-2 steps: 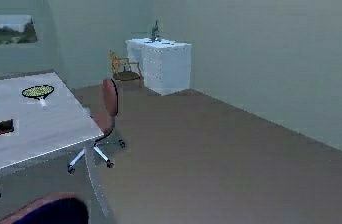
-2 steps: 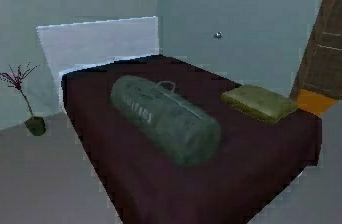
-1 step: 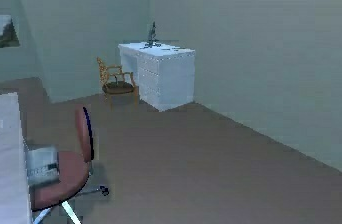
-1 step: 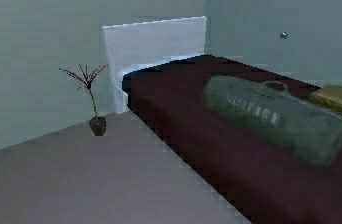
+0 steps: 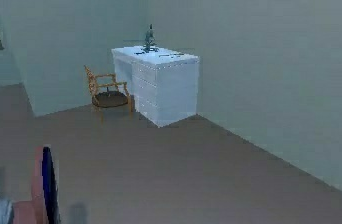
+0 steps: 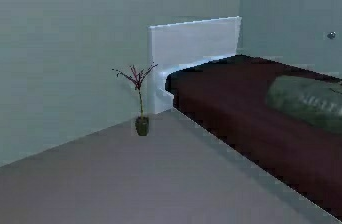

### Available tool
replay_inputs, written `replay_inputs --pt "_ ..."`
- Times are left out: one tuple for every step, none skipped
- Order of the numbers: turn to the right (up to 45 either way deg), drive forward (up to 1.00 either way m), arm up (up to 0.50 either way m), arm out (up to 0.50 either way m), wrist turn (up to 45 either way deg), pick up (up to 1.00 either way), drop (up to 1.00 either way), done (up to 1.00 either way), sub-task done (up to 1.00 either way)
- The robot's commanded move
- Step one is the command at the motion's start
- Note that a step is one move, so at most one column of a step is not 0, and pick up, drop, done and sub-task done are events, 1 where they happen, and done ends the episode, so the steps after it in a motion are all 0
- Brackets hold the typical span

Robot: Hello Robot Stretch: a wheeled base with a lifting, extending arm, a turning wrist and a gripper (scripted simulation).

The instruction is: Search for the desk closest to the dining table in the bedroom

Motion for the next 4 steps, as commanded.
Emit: replay_inputs --pt "-6.0 0.0 0.0 0.0 0.0 0.0 0.0 0.0 0.0" --pt "0.0 1.0 0.0 0.0 0.0 0.0 0.0 0.0 0.0" --pt "0.0 0.6 0.0 0.0 0.0 0.0 0.0 0.0 0.0" --pt "-33.0 0.0 0.0 0.0 0.0 0.0 0.0 0.0 0.0"
